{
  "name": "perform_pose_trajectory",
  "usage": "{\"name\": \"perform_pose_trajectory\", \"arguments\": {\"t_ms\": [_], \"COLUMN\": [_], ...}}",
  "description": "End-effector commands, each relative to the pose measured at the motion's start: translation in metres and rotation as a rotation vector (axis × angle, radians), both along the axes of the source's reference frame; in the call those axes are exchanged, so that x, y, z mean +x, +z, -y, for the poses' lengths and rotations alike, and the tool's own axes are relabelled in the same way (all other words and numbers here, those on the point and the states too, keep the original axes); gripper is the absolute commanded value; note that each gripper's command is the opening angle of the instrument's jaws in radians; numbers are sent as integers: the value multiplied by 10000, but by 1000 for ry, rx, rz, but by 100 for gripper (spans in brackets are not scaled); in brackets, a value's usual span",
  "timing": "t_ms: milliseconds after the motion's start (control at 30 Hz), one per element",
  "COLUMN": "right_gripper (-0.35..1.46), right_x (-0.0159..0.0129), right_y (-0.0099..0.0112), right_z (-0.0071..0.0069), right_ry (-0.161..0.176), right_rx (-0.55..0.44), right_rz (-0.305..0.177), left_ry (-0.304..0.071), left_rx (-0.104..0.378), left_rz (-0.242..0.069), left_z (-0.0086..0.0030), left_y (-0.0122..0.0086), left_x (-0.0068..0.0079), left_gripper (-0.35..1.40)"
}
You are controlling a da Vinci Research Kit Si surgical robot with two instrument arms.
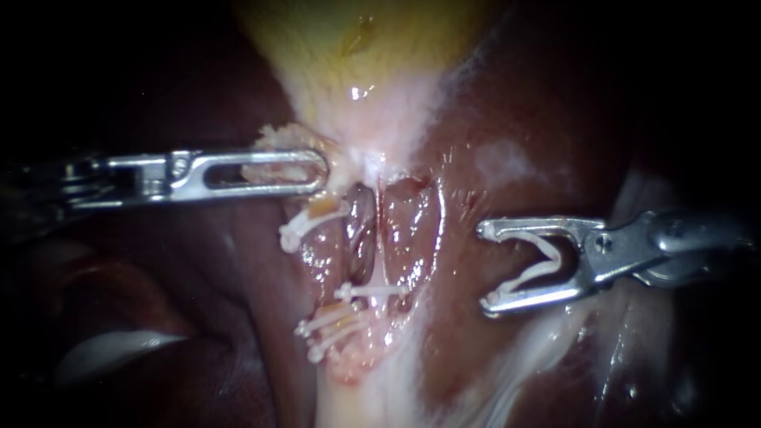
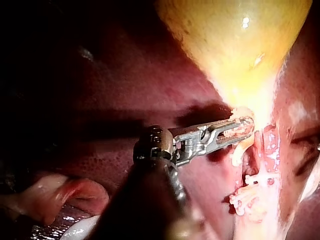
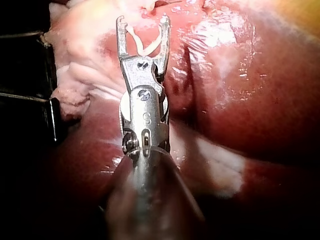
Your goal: Clipping second clip right tube
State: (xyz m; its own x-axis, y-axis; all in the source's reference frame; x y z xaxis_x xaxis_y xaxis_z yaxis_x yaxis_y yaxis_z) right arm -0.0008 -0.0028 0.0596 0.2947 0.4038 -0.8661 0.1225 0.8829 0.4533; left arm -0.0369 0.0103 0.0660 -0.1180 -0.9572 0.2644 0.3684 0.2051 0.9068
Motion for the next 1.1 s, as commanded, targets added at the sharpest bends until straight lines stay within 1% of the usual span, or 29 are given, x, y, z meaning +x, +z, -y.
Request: {"name": "perform_pose_trajectory", "arguments": {"t_ms": [33, 100, 200, 300, 500, 633, 733, 867, 1000, 1100], "right_gripper": [48, 48, 48, 49, 49, 49, 49, 49, 49, 49], "right_x": [1, 1, 2, 4, 15, 23, 31, 42, 56, 67], "right_y": [0, 0, 0, 0, 1, 4, 10, 22, 40, 52], "right_z": [0, 0, 0, 0, 1, 1, 0, -1, 0, 0], "right_ry": [1, 1, 1, 2, 10, 30, 55, 84, 113, 128], "right_rx": [0, 0, 0, 0, 10, 64, 135, 208, 285, 320], "right_rz": [1, 1, 1, 2, 7, 22, 40, 60, 79, 89], "left_ry": [-9, -20, -30, -32, -34, -35, -36, -37, -40, -40], "left_rx": [-8, -17, -23, -22, -23, -23, -23, -23, -24, -24], "left_rz": [3, 3, 5, 3, 2, 1, 1, 0, -3, -2], "left_z": [-2, -7, -9, -8, -6, -5, -5, -4, -2, -1], "left_y": [-4, -13, -21, -25, -25, -26, -27, -28, -28, -29], "left_x": [5, 15, 23, 23, 20, 20, 19, 18, 17, 15], "left_gripper": [-28, -28, -28, -28, -28, -28, -28, -28, -27, -27]}}
